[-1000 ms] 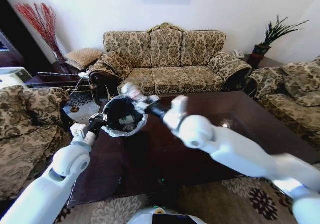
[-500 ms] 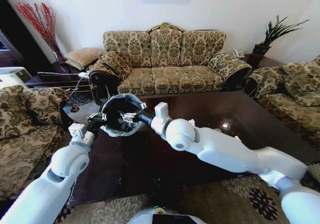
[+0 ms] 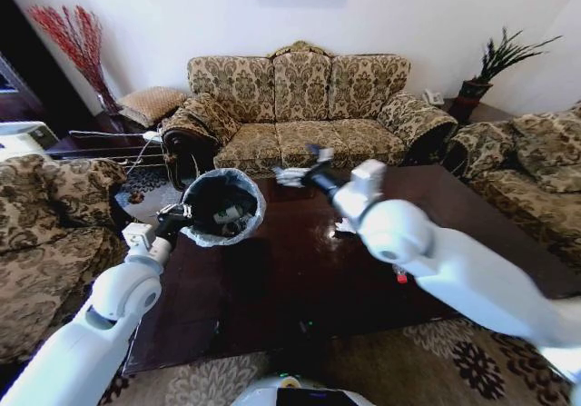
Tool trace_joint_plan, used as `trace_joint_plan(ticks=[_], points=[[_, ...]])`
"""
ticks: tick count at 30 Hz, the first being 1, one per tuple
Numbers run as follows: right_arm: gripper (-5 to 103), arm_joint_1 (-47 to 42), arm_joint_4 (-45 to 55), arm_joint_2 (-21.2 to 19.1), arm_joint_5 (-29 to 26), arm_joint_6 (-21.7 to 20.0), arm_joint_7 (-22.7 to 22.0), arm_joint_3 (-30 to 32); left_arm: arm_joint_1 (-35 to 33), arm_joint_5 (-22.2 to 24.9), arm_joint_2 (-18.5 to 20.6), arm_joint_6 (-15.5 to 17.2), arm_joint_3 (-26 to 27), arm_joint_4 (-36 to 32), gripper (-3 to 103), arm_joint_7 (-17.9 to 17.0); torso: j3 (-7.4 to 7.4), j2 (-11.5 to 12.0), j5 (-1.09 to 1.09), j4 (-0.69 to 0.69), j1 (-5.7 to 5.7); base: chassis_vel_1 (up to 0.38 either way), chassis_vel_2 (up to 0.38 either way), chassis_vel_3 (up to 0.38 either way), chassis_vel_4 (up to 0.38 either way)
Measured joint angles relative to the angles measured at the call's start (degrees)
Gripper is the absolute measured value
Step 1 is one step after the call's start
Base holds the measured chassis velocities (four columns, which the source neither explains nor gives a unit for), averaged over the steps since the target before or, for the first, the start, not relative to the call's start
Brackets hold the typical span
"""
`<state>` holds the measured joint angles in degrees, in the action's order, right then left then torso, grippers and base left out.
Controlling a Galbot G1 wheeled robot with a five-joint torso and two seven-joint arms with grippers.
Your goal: Move to the front of the table and place the trash on the table into the trash bin.
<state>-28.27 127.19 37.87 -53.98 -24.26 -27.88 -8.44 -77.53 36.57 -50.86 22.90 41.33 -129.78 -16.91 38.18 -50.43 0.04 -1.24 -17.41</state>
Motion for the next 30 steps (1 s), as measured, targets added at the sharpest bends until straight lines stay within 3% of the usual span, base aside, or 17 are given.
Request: trace_joint_plan(ticks=[1, 5, 6, 10, 22, 30], points=[[100, 0.0, 0.0, 0.0, 0.0, 0.0, 0.0, 0.0, 0.0, 0.0, 0.0, 0.0, 0.0, 0.0, 1, 0.0, 0.0, 0.0, 0.0, 0.0, 0.0, 0.0, 0.0, 0.0, 0.0], [100, -16.7, 1.61, 1.69, 3.75, -2.04, -0.43, 13.72, -0.29, -0.01, -0.44, -0.09, 0.8, -0.63, 1, -0.16, -0.01, 0.0, -0.06, -0.01, 0.0, 0.0, 0.0, 0.0, 0.0], [100, -16.7, 1.61, 1.69, 3.75, -2.04, -0.43, 13.72, -0.29, -0.01, -0.44, -0.09, 0.8, -0.63, 1, -0.16, -0.01, 0.0, -0.06, -0.01, 0.0, 0.0, 0.0, 0.0, 0.0], [100, -31.04, 0.55, 5.87, 10.81, -1.47, 1.61, 23.07, -0.21, 0.17, -1.31, -0.18, 0.79, -1.31, 1, -0.57, -0.01, -0.01, -0.04, 0.01, 0.01, 0.0, 0.0, 0.0, 0.0], [100, -36.39, -1.06, 10.44, 13.09, 0.03, 2.12, 25.82, -1.57, 0.17, -2.28, -1.21, 1.32, -2.92, 1, -1.26, 0.0, 0.0, -0.06, -0.03, 0.0, -0.038, -0.043, 0.045, 0.041], [100, -36.15, -1.83, 10.7, 13.23, -0.04, 2.18, 25.42, -2.2, 0.09, -2.95, -1.21, 1.48, -4.05, 1, -1.27, 0.0, 0.0, -0.01, 0.01, 0.0, -0.216, -0.229, 0.215, 0.196]])
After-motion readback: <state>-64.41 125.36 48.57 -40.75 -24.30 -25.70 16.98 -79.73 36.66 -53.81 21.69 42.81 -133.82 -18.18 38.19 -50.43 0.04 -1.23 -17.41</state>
